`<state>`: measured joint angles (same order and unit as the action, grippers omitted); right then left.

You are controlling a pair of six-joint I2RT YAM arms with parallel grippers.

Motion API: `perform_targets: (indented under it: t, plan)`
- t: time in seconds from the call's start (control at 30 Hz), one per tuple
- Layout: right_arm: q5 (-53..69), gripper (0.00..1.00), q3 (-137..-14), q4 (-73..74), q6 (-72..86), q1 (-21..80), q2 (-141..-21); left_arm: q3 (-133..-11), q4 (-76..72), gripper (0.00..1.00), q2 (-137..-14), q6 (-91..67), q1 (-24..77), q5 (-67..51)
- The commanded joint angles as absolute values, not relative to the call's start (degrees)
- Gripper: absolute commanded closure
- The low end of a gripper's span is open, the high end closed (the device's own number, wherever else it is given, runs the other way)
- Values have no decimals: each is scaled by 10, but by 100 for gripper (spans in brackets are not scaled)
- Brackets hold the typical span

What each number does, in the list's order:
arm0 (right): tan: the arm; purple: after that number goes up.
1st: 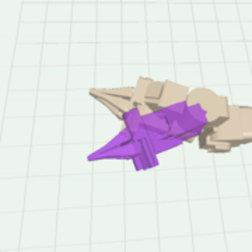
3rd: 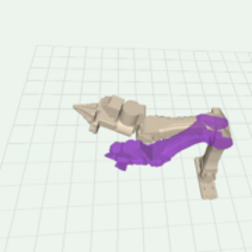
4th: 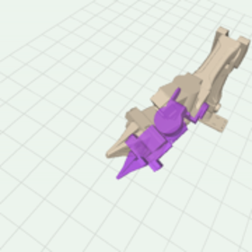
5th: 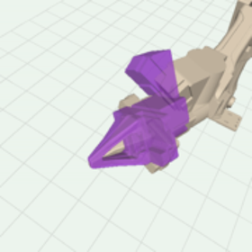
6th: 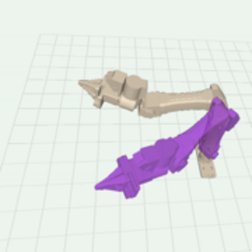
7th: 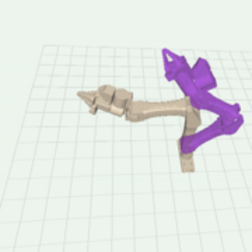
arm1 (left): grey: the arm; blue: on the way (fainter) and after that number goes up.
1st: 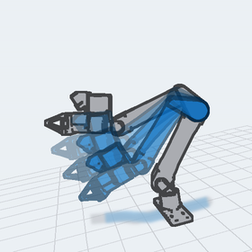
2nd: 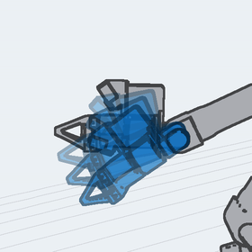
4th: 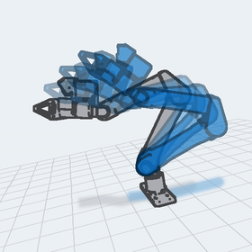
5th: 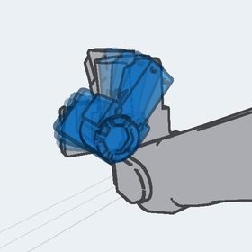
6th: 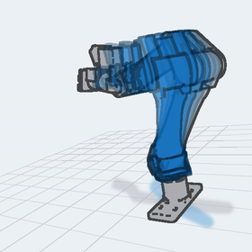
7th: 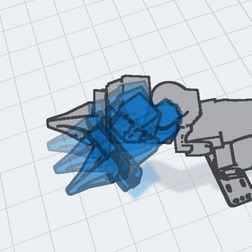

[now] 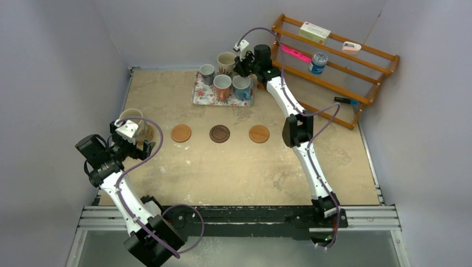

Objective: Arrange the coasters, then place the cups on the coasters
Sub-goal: Pick up the cup from the tray.

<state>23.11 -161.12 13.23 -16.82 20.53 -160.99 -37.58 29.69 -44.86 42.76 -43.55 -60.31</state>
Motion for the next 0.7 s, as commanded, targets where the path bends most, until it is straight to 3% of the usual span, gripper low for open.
perform_targets:
  t: [0.0,0.67]
  plan:
    - [192,100,-1675,88,-143,201,-1606,-370,296,0,-444,444,-441,-629]
    - [184,100,-1729,100,-123,190,-1571,-372,300,0,-443,446,-440,-631]
